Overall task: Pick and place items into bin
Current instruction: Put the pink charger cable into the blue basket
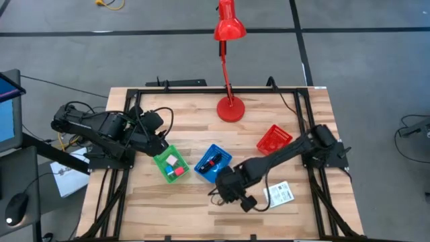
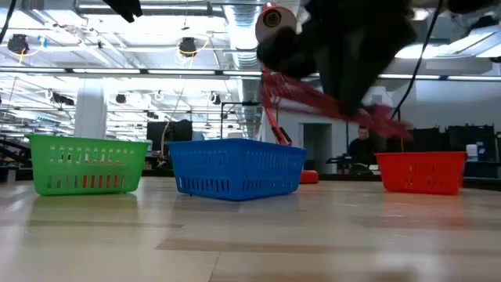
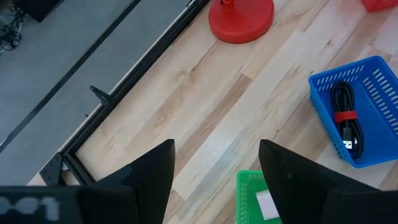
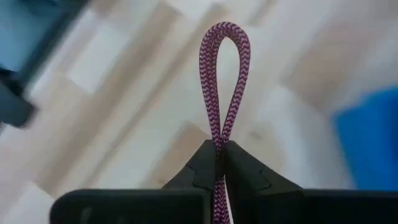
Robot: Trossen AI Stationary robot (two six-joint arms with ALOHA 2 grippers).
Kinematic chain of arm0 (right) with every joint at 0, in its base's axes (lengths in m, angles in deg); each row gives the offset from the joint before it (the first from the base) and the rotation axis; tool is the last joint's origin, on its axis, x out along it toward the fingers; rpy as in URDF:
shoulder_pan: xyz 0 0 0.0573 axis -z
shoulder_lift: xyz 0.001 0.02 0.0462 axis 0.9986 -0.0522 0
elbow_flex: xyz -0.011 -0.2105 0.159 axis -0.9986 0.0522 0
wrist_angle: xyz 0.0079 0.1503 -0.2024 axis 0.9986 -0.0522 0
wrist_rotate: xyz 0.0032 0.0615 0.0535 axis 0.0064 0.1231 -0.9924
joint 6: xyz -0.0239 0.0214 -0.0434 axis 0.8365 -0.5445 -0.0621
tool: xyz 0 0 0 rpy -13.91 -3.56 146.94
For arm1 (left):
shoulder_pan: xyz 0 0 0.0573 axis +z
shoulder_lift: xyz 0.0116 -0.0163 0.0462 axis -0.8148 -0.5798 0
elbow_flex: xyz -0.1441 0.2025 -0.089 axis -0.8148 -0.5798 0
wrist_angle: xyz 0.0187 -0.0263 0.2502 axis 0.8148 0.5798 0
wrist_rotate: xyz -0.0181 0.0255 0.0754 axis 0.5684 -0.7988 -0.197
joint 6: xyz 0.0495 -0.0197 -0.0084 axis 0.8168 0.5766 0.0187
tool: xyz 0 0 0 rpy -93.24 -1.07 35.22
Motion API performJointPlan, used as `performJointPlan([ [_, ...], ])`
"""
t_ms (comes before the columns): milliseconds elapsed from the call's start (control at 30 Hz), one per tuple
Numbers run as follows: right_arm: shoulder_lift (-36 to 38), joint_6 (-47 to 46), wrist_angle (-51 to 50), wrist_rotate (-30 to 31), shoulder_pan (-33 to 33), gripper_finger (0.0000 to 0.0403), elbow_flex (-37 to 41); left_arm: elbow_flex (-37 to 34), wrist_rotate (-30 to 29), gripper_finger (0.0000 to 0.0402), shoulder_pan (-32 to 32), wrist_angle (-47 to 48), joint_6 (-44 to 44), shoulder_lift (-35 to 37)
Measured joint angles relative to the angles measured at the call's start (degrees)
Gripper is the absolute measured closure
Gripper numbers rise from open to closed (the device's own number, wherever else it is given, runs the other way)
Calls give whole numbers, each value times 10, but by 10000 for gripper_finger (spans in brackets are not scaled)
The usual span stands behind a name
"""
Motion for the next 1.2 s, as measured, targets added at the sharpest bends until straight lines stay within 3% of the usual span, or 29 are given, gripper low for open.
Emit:
performJointPlan([
  [167,38,79,11,92,16,396,-6,0,0,178,0,0,20,0],
  [267,43,140,25,114,33,389,-7,0,0,178,0,0,23,0],
  [567,33,265,57,76,99,394,-6,0,0,178,0,0,25,0],
  [800,22,280,65,73,134,391,-6,0,0,178,0,0,34,0],
  [967,4,280,75,19,153,391,-9,0,-2,178,0,0,35,0],
  [1200,-30,283,64,16,159,391,-6,0,-2,178,0,3,40,0],
])
